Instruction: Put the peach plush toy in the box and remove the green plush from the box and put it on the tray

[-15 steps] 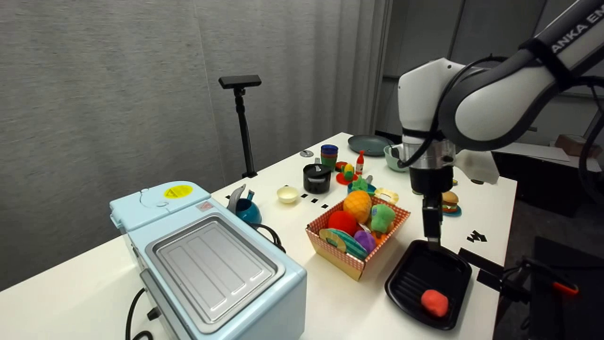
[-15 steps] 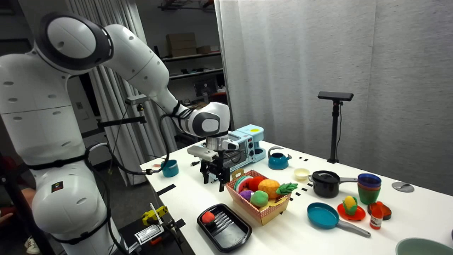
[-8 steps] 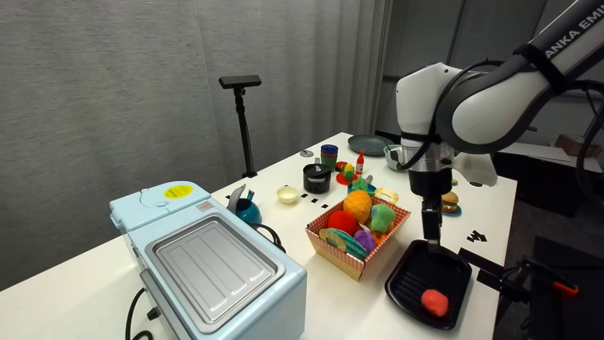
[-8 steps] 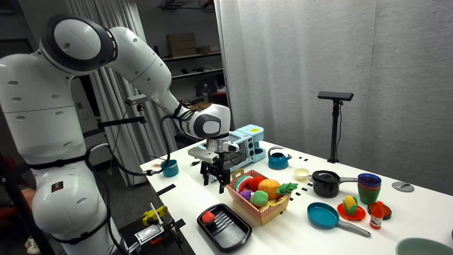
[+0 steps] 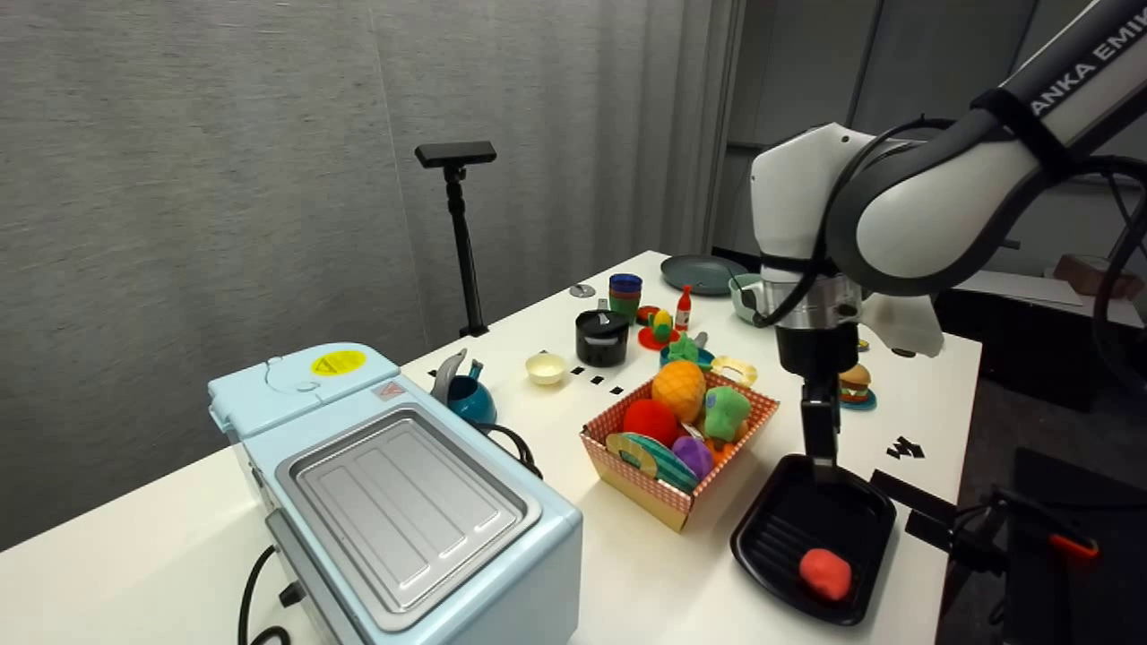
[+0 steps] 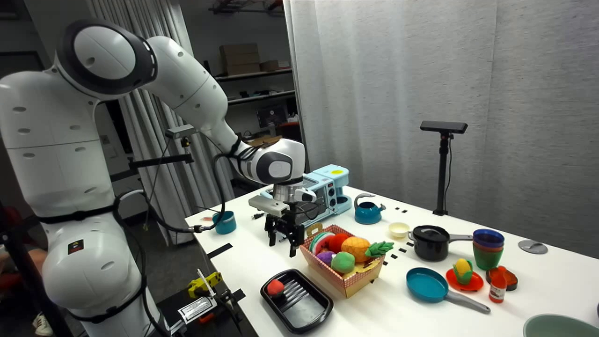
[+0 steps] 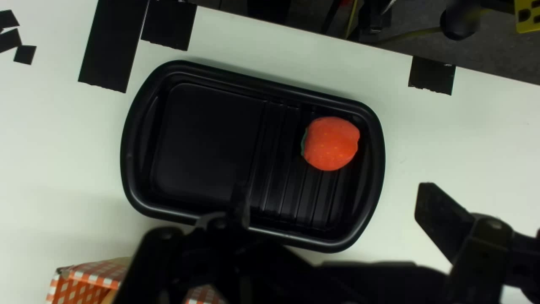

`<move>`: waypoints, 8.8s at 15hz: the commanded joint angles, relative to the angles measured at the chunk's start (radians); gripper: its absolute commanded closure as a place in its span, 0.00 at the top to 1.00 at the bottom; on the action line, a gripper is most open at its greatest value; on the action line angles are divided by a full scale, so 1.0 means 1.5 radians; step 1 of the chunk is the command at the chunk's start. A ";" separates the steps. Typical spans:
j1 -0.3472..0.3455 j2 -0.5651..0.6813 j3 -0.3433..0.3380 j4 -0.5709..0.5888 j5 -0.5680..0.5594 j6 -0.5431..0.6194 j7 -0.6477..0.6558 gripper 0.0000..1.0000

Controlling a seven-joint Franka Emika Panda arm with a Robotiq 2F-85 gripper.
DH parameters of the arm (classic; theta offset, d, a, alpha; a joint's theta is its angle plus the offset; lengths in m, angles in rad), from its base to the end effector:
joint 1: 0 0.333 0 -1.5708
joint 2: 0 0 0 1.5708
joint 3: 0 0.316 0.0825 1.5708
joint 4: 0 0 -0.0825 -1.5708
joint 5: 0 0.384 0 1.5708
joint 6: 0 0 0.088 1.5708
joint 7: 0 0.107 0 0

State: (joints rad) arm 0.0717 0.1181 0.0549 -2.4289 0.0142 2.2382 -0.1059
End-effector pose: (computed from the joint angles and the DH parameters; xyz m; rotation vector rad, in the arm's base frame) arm 0.4502 0.0582 0.2366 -3.0723 -0.3434 0.4812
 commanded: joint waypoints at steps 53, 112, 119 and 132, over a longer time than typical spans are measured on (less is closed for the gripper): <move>0.041 0.006 0.006 0.040 -0.130 0.011 0.153 0.05; -0.015 0.281 -0.095 0.249 -0.110 0.165 0.157 0.39; -0.020 0.230 -0.058 0.211 -0.077 0.122 0.127 0.06; 0.092 0.028 -0.076 -0.014 -0.318 0.199 0.397 0.05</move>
State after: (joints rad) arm 0.1918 0.2476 -0.0527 -2.3426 -0.3969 2.5102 0.4138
